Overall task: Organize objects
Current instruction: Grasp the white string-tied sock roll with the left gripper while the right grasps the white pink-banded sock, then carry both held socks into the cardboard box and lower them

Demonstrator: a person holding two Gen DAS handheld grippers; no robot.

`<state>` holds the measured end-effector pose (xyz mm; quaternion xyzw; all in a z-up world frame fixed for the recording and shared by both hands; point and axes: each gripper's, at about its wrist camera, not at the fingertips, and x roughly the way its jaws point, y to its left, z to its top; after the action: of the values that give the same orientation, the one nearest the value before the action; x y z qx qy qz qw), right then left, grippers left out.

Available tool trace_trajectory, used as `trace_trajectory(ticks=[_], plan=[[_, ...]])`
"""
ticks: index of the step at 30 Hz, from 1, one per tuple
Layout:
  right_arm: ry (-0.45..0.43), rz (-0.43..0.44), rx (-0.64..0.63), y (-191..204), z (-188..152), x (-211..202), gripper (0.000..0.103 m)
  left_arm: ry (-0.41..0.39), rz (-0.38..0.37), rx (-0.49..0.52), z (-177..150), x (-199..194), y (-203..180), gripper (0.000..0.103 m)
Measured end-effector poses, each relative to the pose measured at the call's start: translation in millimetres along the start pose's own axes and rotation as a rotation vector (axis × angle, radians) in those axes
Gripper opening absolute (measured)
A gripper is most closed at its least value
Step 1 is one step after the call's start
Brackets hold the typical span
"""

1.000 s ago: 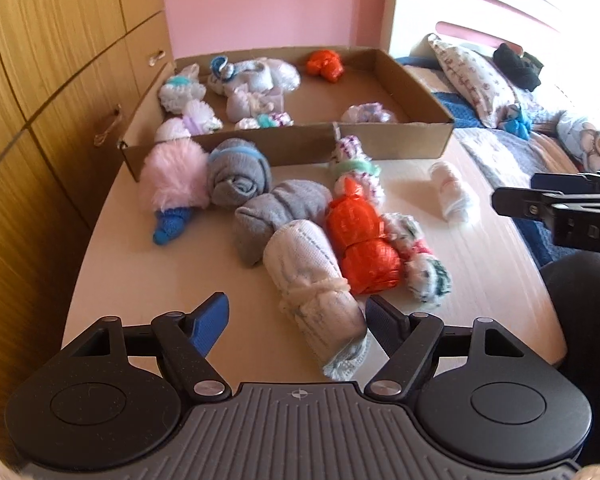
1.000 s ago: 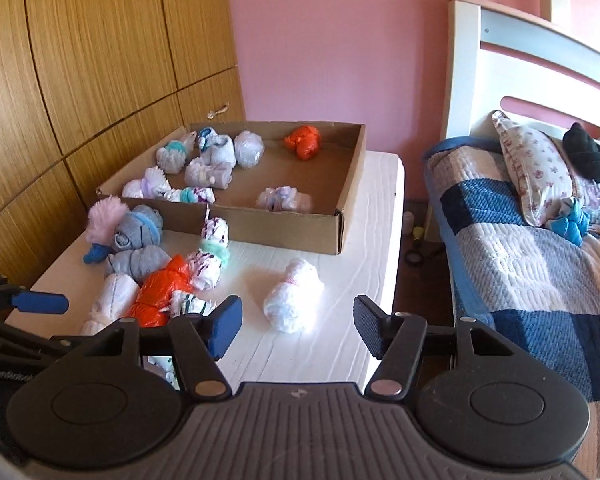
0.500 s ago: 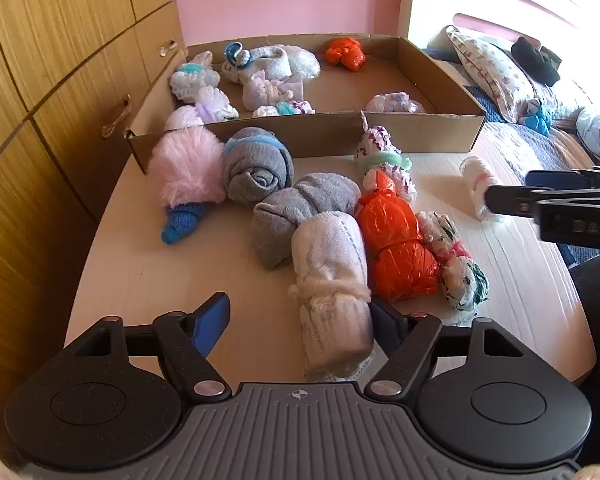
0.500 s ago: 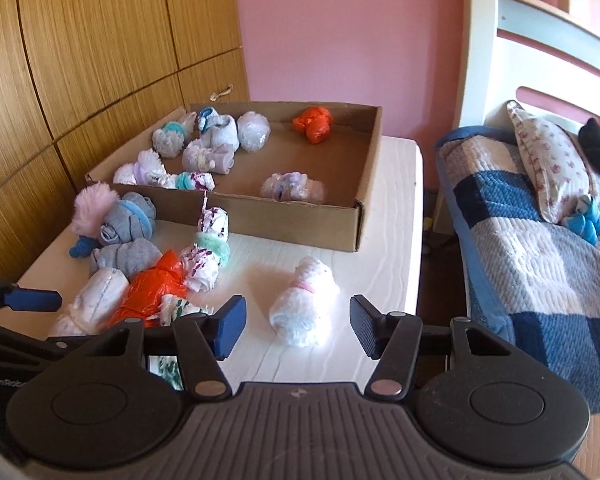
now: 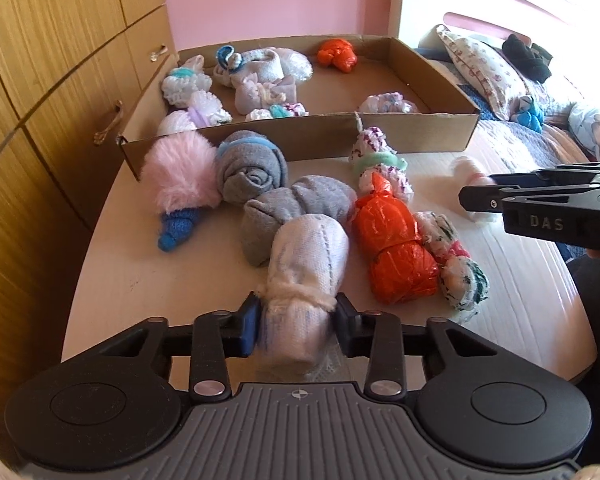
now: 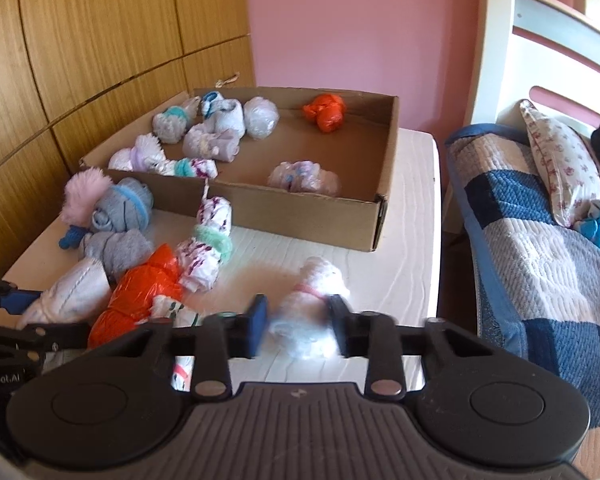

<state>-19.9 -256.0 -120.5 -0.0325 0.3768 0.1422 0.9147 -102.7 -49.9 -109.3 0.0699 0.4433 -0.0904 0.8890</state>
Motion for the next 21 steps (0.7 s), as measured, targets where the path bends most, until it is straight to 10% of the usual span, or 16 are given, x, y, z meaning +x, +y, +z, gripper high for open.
trace_trajectory(ticks=[21], plan=[[-0.074, 0.076, 0.039, 5.8, -4.0, -46.3, 0.026, -0.093, -0.059, -0.017, 30.6, -61.2, 3.5, 0.043]])
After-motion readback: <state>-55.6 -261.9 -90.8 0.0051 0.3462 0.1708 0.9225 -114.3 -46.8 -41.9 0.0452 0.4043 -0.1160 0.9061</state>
